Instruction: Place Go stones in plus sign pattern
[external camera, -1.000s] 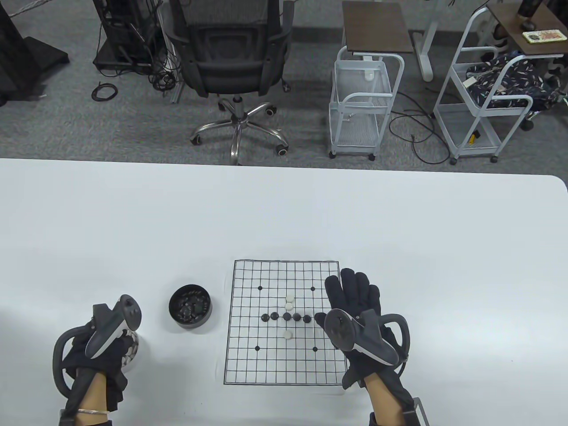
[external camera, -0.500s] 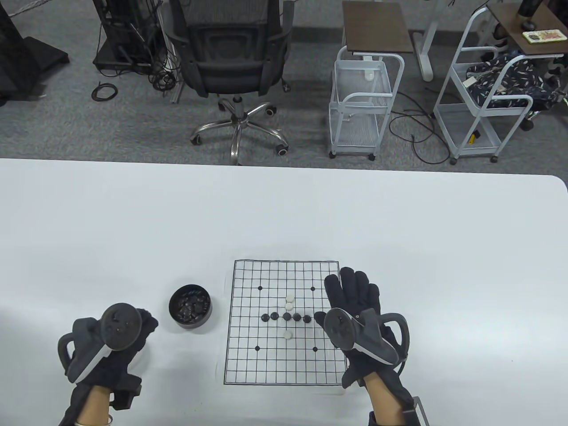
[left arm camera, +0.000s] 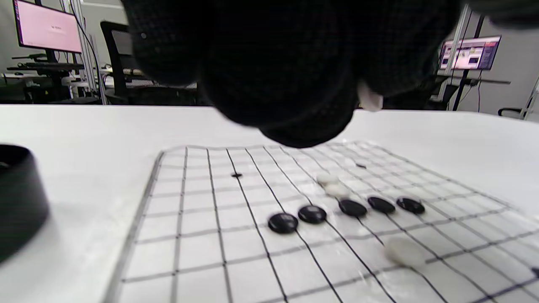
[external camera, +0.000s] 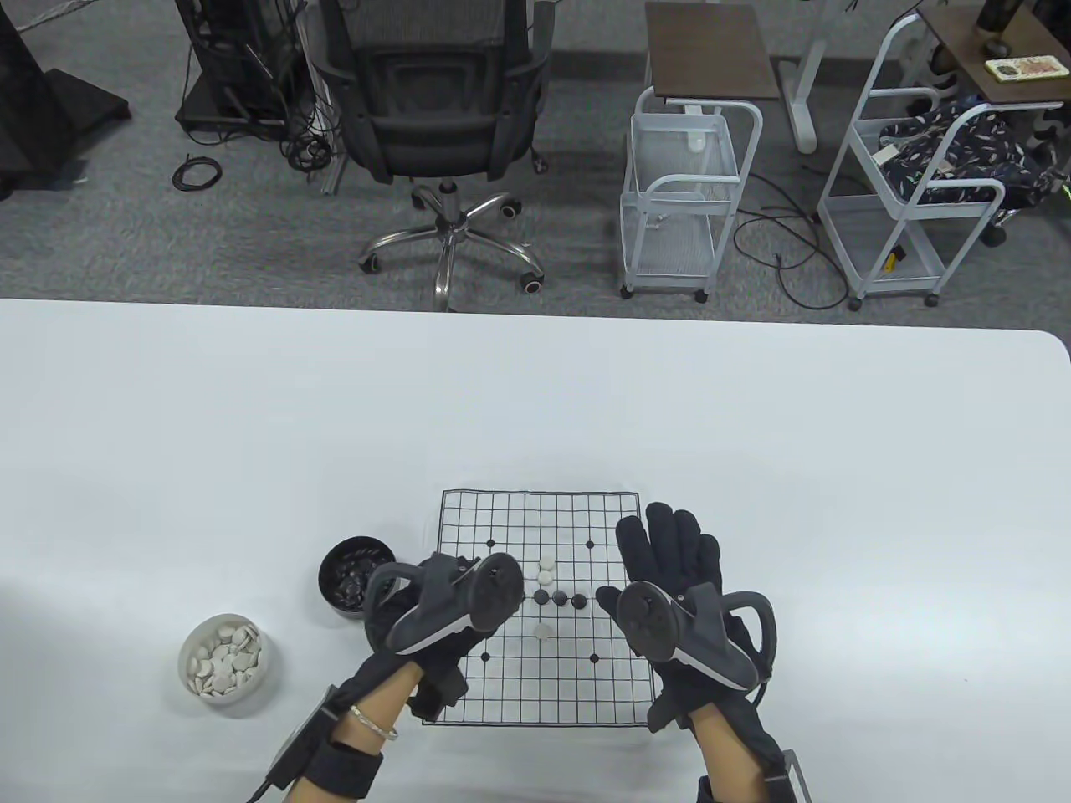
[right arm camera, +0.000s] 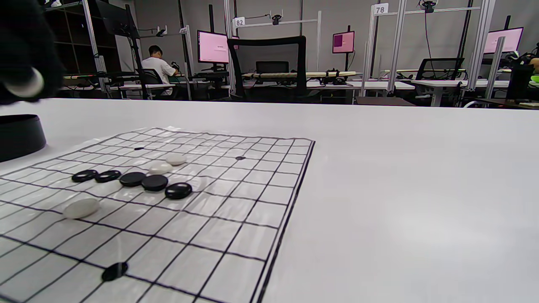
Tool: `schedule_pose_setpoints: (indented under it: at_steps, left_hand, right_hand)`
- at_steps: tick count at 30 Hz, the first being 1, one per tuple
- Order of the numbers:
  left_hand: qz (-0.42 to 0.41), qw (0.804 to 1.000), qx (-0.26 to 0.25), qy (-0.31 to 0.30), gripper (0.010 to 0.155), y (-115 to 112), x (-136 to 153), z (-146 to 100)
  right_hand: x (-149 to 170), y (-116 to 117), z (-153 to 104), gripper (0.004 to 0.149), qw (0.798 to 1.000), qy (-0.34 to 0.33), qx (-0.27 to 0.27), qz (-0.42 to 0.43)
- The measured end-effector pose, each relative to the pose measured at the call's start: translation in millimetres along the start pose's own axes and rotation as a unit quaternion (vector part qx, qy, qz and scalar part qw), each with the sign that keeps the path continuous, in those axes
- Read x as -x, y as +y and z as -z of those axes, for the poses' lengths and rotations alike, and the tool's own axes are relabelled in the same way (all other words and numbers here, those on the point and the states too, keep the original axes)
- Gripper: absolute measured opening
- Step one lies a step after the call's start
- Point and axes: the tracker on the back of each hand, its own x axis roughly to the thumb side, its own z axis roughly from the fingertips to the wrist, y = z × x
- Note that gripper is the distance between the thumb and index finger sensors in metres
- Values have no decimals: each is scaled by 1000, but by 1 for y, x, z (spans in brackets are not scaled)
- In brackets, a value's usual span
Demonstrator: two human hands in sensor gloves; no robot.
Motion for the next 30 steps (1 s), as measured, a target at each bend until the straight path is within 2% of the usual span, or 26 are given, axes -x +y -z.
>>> schedule_pose_setpoints:
  at_steps: [4,8,30]
  left_hand:
    - [5,999,38,9,40,-23,-16,16]
    - [29,998,49,26,40,-34,-22,23]
    - [85,994,68,29,41,-47,-34,28]
  right_hand:
    - [1,0,0,77,1000,0,0,3]
    - [1,-1,-1,77,1000,-2,5,4]
    - [1,-1,-1,77,1000,-3,4,2]
